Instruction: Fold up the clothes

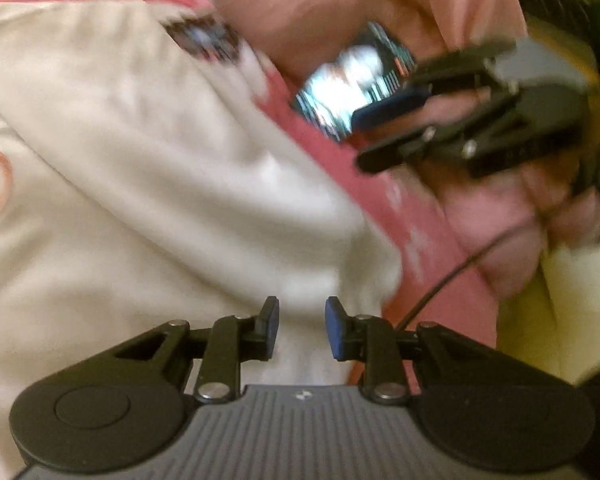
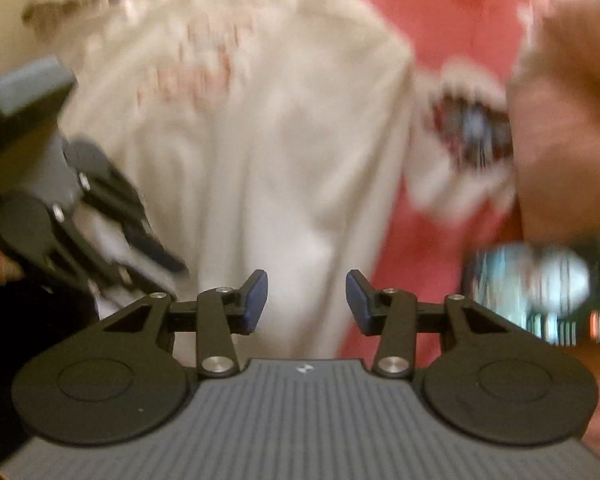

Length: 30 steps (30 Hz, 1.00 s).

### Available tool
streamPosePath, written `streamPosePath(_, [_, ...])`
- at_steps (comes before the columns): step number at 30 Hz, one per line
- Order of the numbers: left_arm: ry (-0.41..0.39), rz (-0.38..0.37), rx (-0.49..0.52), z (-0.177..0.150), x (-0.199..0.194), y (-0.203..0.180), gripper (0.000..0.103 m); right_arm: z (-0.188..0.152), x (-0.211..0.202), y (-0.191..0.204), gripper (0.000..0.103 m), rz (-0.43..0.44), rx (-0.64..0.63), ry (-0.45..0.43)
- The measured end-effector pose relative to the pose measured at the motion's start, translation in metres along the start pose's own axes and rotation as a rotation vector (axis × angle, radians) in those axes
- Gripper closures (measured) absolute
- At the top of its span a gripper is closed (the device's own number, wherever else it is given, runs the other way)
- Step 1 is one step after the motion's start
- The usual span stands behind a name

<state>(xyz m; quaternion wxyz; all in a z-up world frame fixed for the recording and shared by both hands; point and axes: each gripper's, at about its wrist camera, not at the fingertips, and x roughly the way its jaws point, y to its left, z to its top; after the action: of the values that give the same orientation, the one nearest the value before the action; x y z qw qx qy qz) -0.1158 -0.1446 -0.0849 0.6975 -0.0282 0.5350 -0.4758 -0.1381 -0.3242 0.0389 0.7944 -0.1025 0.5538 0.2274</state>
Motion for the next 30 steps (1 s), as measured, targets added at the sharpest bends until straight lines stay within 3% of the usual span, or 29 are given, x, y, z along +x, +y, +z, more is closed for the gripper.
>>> streamPosePath(3, [-0.067,0.039,-0.034,0.016,0.008,0.005,0.078,0.014,0.029,0.003,0.065,0.026,-0.036,-0.046])
streamPosePath(5, [-0.057,0.076,-0.046,0.019,0.020,0.013,0.078,0.001,0.049,0.010,0.067,0.043,-0.109,0.015])
streamPosePath(8, [-0.044,0.062,-0.081,0.023,0.037,0.028,0.082,-0.037,0.080,0.014,0.067,-0.045,-0.241,0.145])
streamPosePath(9, [-0.054,0.042,-0.096,0.022,0.036,0.032,0.082,-0.043,0.075,0.013,0.067,-0.037,-0.243,0.107])
streamPosePath(11, [-0.054,0.012,-0.129,0.024,0.031,0.039,0.082,-0.034,0.068,0.004,0.068,-0.033,-0.169,0.130])
streamPosePath(15, [-0.048,0.011,-0.104,0.020,0.027,0.037,0.082,-0.006,0.046,-0.002,0.068,-0.068,-0.225,0.047])
streamPosePath(20, [-0.060,0.055,-0.052,0.013,0.032,0.022,0.082,0.052,0.054,-0.026,0.069,-0.092,-0.160,-0.143])
streamPosePath(22, [-0.065,0.061,-0.052,0.009,0.031,0.021,0.082,0.076,0.076,-0.033,0.070,-0.058,-0.113,-0.196])
streamPosePath(26, [-0.079,0.051,-0.075,0.002,0.029,0.025,0.082,0.096,0.135,-0.071,0.074,-0.122,0.015,-0.157])
streamPosePath(30, [-0.076,0.020,-0.108,0.003,0.027,0.031,0.082,0.112,0.112,-0.098,0.077,-0.059,0.173,-0.200])
